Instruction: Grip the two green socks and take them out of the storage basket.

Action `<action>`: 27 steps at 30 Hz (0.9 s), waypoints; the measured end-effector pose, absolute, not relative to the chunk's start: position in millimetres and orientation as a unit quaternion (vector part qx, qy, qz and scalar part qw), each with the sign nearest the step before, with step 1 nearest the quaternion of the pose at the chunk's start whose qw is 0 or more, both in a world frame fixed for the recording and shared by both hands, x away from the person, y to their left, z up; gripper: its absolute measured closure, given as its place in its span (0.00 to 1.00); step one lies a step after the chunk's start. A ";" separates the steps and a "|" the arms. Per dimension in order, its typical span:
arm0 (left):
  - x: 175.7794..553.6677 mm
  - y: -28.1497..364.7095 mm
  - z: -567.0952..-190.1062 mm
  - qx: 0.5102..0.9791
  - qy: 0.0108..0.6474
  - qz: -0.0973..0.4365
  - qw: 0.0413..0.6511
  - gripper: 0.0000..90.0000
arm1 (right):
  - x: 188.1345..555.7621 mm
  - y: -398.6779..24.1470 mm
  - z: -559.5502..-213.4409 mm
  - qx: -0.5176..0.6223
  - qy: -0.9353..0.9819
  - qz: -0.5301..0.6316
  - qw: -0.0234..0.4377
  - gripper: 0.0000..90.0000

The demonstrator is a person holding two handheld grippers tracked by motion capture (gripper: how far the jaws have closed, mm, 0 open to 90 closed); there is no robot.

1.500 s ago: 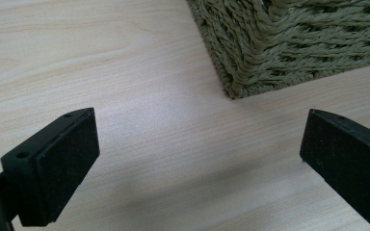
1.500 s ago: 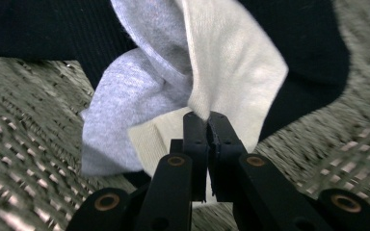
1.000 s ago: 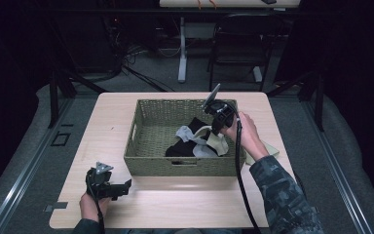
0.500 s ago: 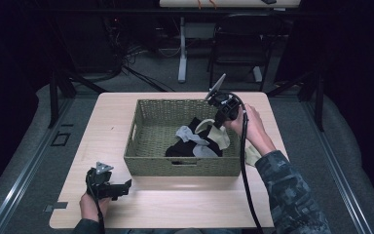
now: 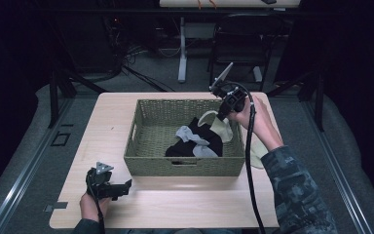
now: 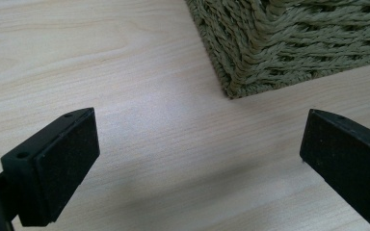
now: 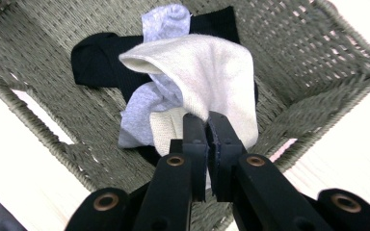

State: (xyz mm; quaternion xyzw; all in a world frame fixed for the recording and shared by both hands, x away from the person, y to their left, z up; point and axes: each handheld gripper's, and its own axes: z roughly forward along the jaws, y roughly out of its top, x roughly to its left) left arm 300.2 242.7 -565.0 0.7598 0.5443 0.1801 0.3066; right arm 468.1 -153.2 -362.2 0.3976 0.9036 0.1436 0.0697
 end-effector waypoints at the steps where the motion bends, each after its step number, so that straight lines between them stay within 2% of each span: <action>1: 300.2 242.6 -565.0 0.760 0.544 0.180 0.307 0.00 | 468.1 -153.2 -362.2 0.398 0.904 0.144 0.070 0.97; 16: 300.2 242.6 -564.9 0.760 0.544 0.180 0.307 0.00 | 461.7 -174.2 -327.1 0.410 0.893 0.165 0.090 0.97; 27: 300.1 242.6 -564.9 0.760 0.544 0.180 0.306 0.00 | 456.7 -205.7 -315.5 0.429 0.881 0.172 0.102 0.97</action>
